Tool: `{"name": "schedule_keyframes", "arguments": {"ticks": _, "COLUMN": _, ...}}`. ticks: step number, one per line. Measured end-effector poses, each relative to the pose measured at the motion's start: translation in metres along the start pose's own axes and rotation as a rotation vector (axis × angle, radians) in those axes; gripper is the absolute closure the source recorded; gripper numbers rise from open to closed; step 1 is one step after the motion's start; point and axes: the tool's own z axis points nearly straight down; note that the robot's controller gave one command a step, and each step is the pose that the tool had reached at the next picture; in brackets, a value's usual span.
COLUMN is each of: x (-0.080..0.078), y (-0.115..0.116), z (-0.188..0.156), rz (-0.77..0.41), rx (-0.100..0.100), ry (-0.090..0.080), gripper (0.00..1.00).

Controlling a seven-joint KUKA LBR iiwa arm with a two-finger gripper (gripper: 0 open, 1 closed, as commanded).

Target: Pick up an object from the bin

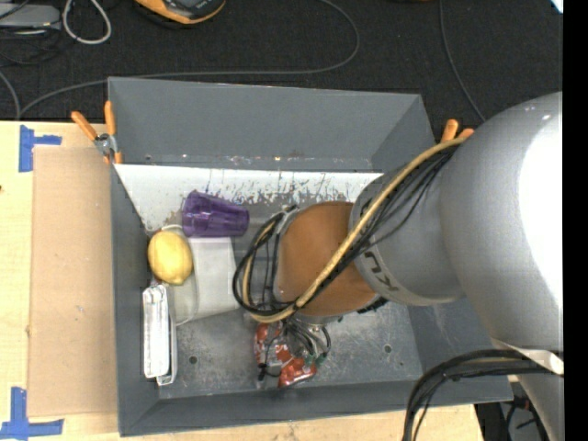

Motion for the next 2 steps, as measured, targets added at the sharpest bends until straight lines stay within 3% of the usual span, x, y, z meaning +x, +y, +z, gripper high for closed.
{"name": "schedule_keyframes", "arguments": {"ticks": 1, "x": 0.032, "y": -0.042, "z": -0.0006, "rz": -0.244, "rx": 0.0, "ry": 0.01, "gripper": 1.0}}
{"name": "schedule_keyframes", "arguments": {"ticks": 2, "x": 0.032, "y": -0.0421, "z": -0.0006, "rz": -0.244, "rx": 0.0, "ry": 0.01, "gripper": 1.0}}
